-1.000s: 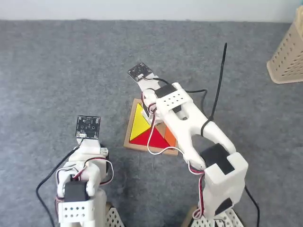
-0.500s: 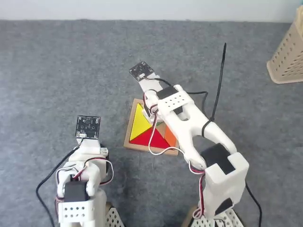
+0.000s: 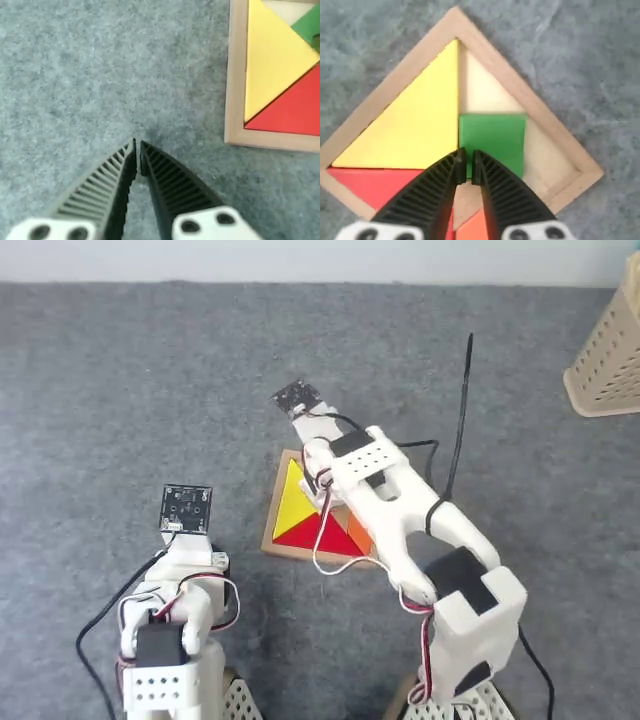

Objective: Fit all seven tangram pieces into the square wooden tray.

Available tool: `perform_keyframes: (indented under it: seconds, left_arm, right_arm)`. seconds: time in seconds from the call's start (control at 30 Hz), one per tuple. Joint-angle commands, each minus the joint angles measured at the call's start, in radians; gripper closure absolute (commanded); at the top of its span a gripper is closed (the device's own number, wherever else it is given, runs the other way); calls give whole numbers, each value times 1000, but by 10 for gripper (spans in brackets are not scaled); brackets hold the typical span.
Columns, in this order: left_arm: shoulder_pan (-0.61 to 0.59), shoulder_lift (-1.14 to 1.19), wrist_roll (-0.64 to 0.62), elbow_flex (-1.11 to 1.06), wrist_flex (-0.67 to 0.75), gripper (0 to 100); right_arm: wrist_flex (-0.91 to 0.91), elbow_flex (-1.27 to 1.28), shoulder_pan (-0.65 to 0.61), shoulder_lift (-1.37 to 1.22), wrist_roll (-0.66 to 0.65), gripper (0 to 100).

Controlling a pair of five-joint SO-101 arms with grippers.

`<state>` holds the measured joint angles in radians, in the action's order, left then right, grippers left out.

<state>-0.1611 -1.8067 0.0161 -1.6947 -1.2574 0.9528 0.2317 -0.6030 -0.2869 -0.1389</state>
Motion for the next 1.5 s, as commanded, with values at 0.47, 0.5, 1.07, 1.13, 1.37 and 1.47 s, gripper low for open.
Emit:
perform_keyframes:
  seconds: [0.47,0.5,1.07,1.13,1.37,1.47]
  left_arm:
    - [5,-18,3,10,-6,983]
    - [5,-18,3,10,-6,983]
    - [5,-18,3,10,-6,983]
    - [5,-18,3,10,-6,983]
    - [5,-18,3,10,-6,983]
    - [5,-18,3,10,-6,983]
  right_arm:
    - [288,38,153,518,3,974]
    - [329,38,176,541,2,974]
    - [444,651,295,943,-586,872]
    - [446,698,294,1007,-646,834]
    - [433,813,242,1090,-735,817]
    - [389,829,219,1047,-733,817]
